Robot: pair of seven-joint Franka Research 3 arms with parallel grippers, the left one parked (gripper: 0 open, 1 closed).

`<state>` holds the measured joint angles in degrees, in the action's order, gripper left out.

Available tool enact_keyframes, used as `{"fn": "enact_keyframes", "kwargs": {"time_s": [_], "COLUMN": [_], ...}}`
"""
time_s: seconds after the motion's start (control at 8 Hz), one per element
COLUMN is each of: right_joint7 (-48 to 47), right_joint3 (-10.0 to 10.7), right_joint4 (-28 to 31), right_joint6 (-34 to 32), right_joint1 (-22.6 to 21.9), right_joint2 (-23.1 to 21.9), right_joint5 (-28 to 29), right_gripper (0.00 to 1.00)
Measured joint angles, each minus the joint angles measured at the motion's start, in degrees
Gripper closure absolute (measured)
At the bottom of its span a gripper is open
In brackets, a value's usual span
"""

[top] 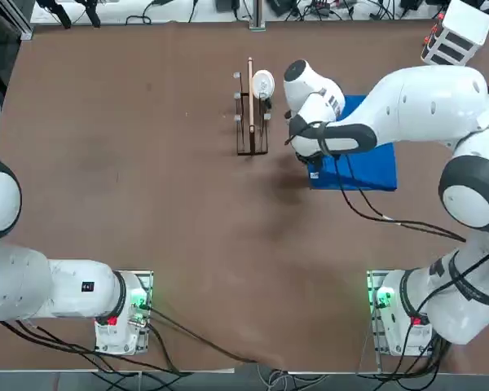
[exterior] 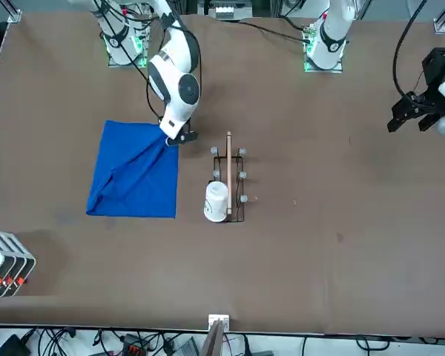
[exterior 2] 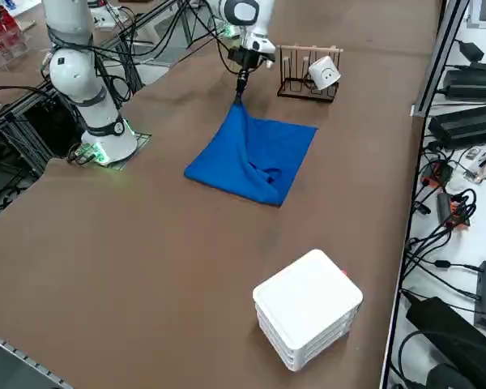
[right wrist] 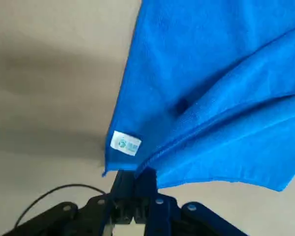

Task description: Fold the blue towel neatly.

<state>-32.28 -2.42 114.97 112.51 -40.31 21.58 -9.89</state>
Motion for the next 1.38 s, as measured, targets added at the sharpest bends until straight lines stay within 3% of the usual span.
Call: {"fn": "enact_keyframes", "kwargs": {"time_s": [1.38], "right_joint7": [-4.32], "right_joint3": [0.0], "right_joint4": [-0.65], "right_joint6": [-0.28], "right_joint1": [-3.71], "right_joint2": [2.75], "right_joint5": [-0.01], "right_gripper": [0.98]}}
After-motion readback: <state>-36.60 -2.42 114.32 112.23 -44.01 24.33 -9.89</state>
